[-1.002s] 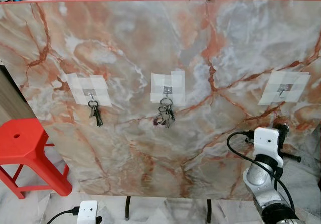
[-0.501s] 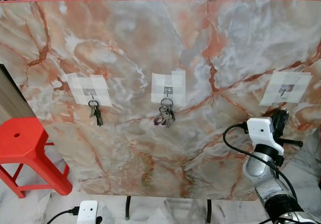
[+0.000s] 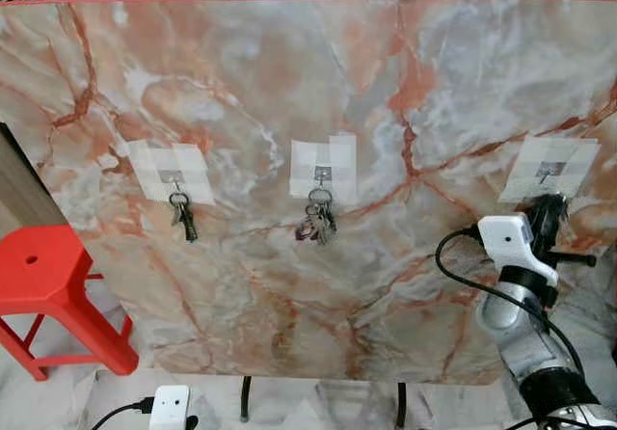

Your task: Hang keys on a hook

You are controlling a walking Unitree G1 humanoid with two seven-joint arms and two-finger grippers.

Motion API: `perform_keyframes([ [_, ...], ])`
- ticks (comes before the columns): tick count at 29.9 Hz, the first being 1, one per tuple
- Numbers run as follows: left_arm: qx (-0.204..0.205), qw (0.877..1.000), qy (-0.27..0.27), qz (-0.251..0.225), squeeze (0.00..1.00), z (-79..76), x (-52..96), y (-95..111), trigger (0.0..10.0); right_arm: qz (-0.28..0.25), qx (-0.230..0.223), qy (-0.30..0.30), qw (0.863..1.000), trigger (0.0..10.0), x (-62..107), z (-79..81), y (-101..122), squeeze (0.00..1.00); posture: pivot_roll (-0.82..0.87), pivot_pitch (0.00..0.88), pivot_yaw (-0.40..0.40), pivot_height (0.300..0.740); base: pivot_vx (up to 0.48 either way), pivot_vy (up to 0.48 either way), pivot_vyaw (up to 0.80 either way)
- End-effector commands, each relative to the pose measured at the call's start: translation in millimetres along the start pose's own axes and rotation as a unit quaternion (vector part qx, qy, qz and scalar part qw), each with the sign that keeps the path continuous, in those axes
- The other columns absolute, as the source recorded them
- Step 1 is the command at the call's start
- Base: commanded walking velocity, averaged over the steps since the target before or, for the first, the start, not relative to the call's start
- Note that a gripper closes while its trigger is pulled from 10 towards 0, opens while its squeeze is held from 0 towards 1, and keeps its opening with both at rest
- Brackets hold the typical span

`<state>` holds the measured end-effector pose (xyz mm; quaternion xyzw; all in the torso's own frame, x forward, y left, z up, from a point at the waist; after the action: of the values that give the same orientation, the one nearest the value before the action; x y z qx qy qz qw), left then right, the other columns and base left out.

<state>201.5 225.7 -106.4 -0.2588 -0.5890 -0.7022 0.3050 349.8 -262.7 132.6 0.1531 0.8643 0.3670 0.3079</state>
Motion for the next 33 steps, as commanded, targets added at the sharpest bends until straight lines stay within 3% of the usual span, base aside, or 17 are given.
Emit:
perform_keyframes([
  [1, -0.006, 1.000, -0.005, 0.013, 0.00, -2.4, 1.3, -6.6, 10.0, -0.007, 0.003, 0.013, 1.000, 10.0, -1.8, 0.0, 2.9, 0.00, 0.15, 0.000, -0.001, 0.740, 0.000, 0.000, 0.00],
  [8, -0.004, 1.000, -0.005, 0.012, 0.00, -2.6, 1.1, -6.1, 10.0, -0.005, 0.015, 0.051, 0.999, 10.0, 4.2, 2.9, 0.7, 0.00, 0.15, 0.000, -0.005, 0.740, 0.000, 0.000, 0.00],
  [17, -0.002, 1.000, -0.004, 0.010, 0.00, -2.0, 0.8, -4.8, 10.0, -0.003, 0.038, 0.045, 0.998, 10.0, 8.8, -12.9, -5.0, 0.00, 0.14, 0.000, -0.005, 0.740, 0.000, 0.000, 0.00],
  [33, -0.002, 1.000, -0.003, 0.008, 0.00, -1.6, 0.3, -3.2, 10.0, -0.047, 0.087, 0.088, 0.991, 10.0, 16.2, -15.2, 10.7, 0.00, 0.13, 0.000, -0.001, 0.740, 0.000, 0.000, 0.00],
])
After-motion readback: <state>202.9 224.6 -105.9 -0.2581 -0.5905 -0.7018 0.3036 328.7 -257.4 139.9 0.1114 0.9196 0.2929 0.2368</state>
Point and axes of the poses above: a point about 5 cm out from each wrist's last joint towards the gripper, its own x axis pointing back from the gripper into the wrist, its own y axis along the axis of the wrist's last joint, z = x × y, the point moved 4 cm from there along -x, pointing out of the wrist towards the gripper, and after that the axes turned 7 degrees about -x, right-handed, at the moved point
